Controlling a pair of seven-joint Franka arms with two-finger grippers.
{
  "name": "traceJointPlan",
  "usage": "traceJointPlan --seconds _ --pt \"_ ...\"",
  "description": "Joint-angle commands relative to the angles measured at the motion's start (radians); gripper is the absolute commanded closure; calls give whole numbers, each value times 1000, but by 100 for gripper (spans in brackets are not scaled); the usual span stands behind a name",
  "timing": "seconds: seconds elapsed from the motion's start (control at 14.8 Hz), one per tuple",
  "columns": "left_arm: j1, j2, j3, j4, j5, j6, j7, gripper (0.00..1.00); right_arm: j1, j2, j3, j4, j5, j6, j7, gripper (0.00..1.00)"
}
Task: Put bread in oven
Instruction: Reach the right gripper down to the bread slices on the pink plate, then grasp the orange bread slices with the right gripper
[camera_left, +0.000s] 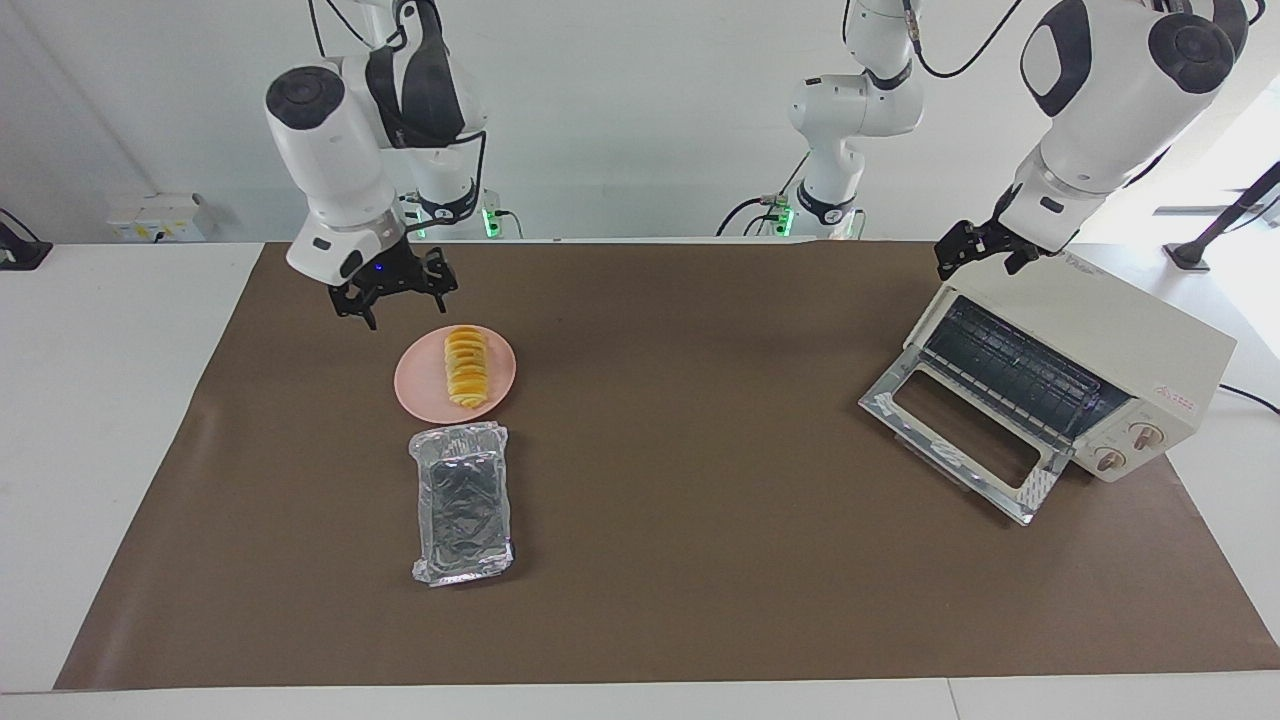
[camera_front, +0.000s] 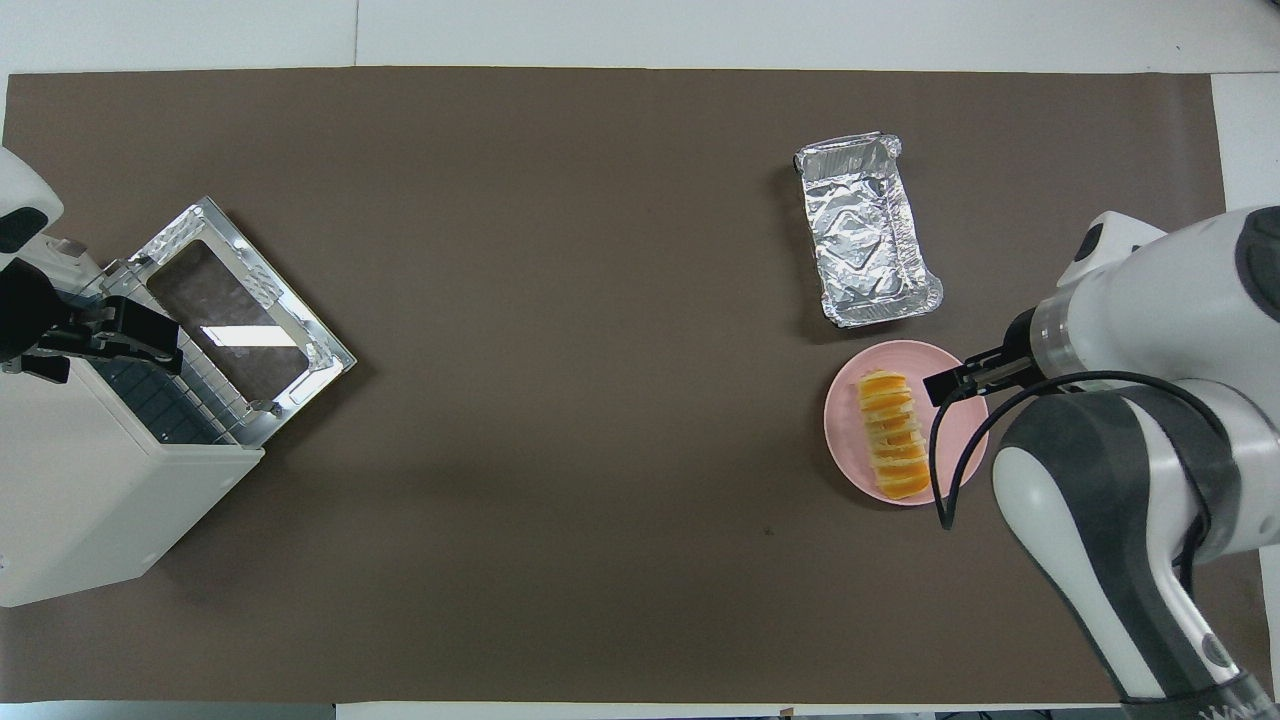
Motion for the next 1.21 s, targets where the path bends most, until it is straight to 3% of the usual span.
traceJointPlan --seconds 0.0,0.13,0.34,0.74,1.15 --pt "-5 -23 5 -14 2 -13 -3 0 -6 23 -1 -131 1 168 -8 0" --pt "-3 -23 5 -14 2 -13 -3 0 13 54 -1 -168 1 245 -11 0" --pt "-3 -23 5 -14 2 -13 -3 0 36 85 -1 -169 1 263 -15 0" --pt "-5 -23 5 -14 2 -13 -3 0 46 83 -1 -281 3 375 -31 0" --pt "-3 -23 5 -14 2 -13 -3 0 91 88 -1 -315 13 424 -54 0"
